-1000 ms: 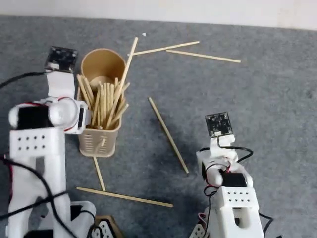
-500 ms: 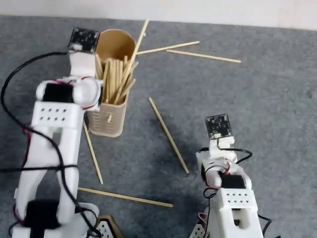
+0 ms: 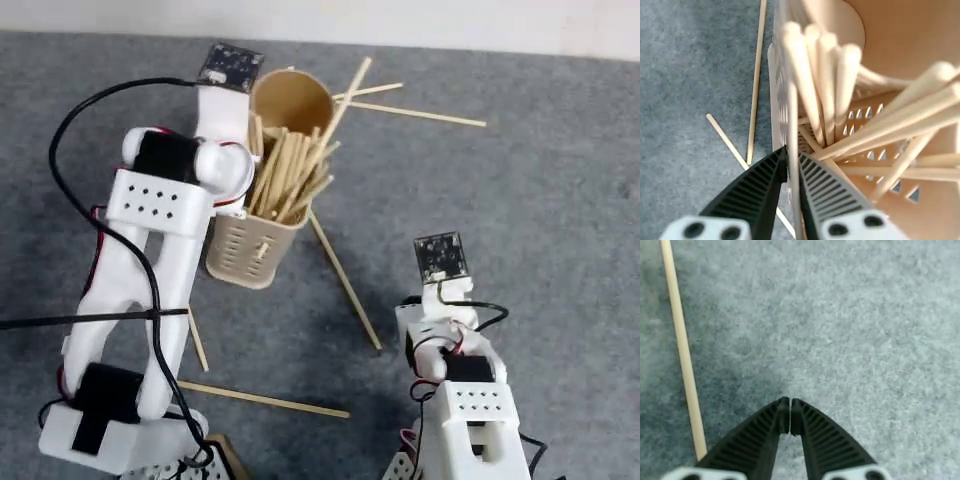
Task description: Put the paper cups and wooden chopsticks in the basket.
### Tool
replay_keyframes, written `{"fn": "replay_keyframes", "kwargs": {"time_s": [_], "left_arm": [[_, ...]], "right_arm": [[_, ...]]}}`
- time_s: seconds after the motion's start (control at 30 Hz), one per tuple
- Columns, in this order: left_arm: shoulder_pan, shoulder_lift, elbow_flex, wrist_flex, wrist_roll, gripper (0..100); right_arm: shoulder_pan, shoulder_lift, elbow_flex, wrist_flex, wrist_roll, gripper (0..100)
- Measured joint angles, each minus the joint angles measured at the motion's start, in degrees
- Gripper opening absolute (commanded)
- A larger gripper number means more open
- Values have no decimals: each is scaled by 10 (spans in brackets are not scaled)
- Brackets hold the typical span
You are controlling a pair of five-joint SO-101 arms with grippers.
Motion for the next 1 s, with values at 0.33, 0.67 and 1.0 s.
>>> {"fn": "replay_keyframes", "kwargs": {"time_s": [0.33,0.67,1.0], "left_arm": [[-19,5,11,19,25,3],[-107,1,73,0,27,4],[-98,6,70,-1,-40,136]], "right_arm": [[0,0,0,0,0,26],[0,0,0,0,0,26],[0,0,0,0,0,26]]}}
